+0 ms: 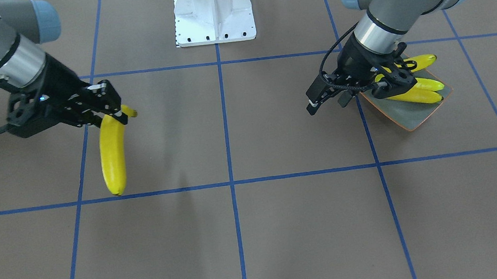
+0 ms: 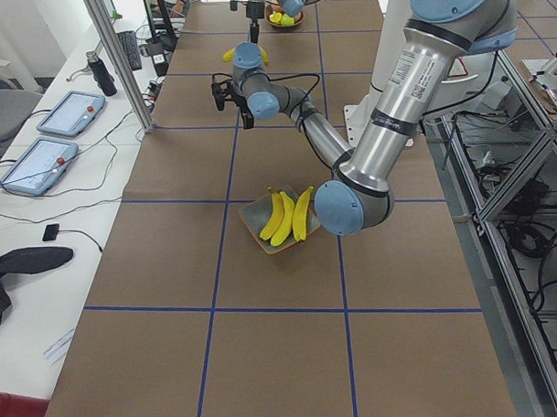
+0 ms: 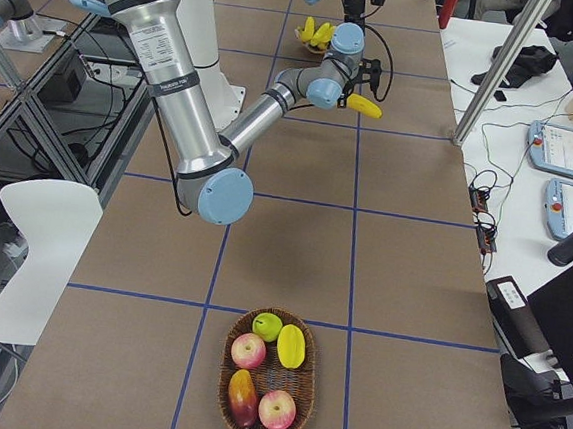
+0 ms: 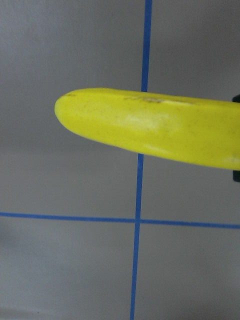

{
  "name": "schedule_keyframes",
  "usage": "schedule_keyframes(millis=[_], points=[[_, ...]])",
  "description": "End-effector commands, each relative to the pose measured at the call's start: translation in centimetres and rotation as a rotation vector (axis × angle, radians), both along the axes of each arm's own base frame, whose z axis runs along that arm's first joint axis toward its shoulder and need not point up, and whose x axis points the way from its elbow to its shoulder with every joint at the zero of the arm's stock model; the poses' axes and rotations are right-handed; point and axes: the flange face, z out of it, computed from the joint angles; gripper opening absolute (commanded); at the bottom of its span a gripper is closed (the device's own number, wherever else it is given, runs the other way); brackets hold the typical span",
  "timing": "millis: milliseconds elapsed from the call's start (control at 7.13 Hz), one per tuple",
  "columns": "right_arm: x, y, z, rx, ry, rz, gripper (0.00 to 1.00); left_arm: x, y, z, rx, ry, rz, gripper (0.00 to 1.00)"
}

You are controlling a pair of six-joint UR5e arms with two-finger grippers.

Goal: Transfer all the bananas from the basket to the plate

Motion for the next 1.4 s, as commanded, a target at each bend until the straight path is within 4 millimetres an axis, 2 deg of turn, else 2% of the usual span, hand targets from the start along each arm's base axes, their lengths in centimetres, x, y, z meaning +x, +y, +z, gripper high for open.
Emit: schedule_keyframes(millis=[0,140,561,841,1121,1262], points=[[-2.0,2.1,-1.5,0.021,-0.093,-0.019,0.0,1.2,0.3,-1.3,-0.005,0.11,-0.019,1.0],[-2.5,2.9,-2.0,0.017,-0.143,-0.025,0.0,1.7,0.3,-1.2,-0.013,0.16,-0.027,1.0],[-3.7,5.1,-2.9,0.048,-0.233,-0.069,0.0,1.6,0.4,-1.7,-0.001,0.187,-0.029,1.0],[-4.5,6.9,-3.8,0.056,-0.302,-0.095,0.0,1.8,1.6,-3.2,-0.025,0.283,-0.03,1.0],[-5.0,6.9,-4.6,0.065,-0.315,-0.1,0.0,2.9,2.9,-5.6,-0.05,0.33,-0.012,1.0],[-5.1,7.0,-4.9,0.069,-0.32,-0.102,0.0,3.3,3.6,-6.0,-0.064,0.34,-0.001,1.0]])
